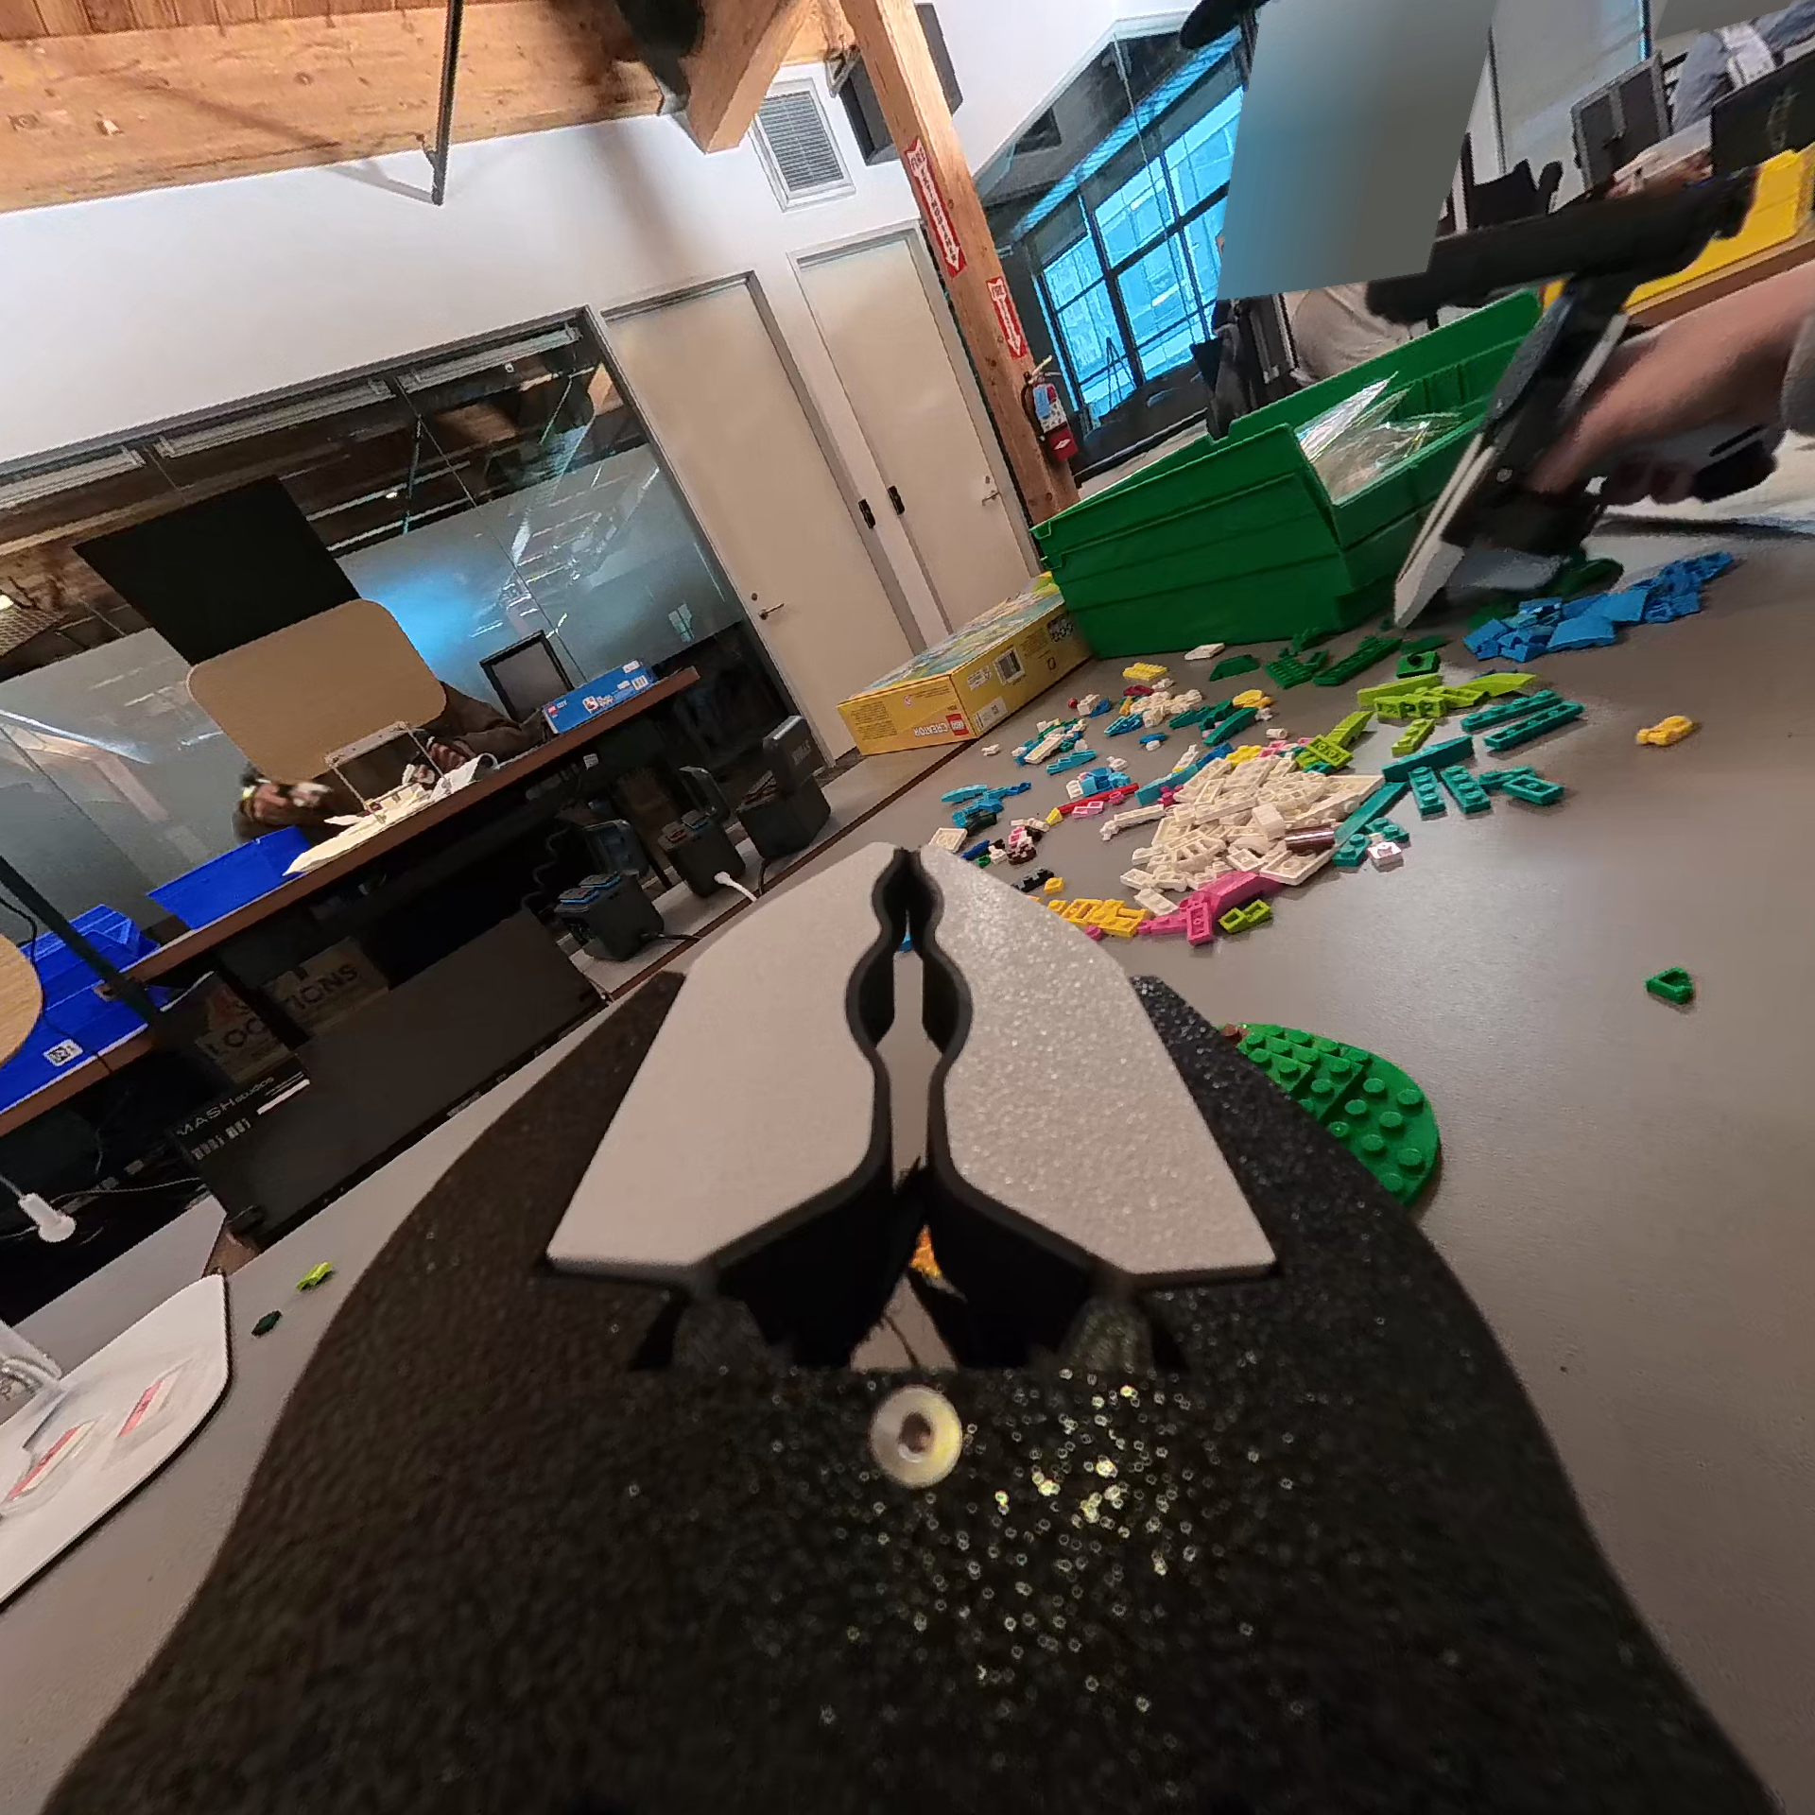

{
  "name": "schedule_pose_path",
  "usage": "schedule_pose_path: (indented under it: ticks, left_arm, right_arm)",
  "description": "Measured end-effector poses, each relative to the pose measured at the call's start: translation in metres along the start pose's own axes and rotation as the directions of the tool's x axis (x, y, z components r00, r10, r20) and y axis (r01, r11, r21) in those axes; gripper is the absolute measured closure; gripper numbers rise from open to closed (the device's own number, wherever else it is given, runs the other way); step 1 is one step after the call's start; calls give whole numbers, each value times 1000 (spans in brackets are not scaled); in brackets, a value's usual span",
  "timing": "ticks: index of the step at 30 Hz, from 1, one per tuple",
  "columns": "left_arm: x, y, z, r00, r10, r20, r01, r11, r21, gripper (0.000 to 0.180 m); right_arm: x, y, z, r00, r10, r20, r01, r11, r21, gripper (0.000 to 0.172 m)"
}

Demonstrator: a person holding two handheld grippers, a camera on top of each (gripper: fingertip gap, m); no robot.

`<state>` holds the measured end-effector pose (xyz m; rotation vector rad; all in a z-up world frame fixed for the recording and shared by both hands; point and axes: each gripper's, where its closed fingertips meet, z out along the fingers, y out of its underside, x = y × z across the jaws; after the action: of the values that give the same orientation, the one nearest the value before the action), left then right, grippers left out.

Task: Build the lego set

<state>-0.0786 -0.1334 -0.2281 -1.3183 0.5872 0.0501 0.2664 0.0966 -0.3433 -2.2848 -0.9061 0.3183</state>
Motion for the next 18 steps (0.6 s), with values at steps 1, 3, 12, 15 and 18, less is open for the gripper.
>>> schedule_pose_path:
  ticks: [1,3,12,15,18]
  left_arm:
    - [0,0,0,1000,-1,0,1,1000,1,180]
    - [0,0,0,1000,-4,-1,4,1000,3,180]
    - [0,-1,0,1000,-7,0,7,1000,7,180]
    - [1,-1,1,1000,-6,-3,6,1000,6,180]
    - [1,-1,1,1000,-5,-3,5,1000,7,180]
  right_arm:
    - [0,0,-3,1000,-7,8,7,1000,15,170]
    - [-5,-3,-11,998,-35,46,32,998,60,170]
    - [-36,-11,-33,951,-250,184,205,951,232,171]
    - [-58,-16,-44,903,-330,274,240,918,314,171]
    - [-81,-20,-57,840,-403,363,248,881,403,171]
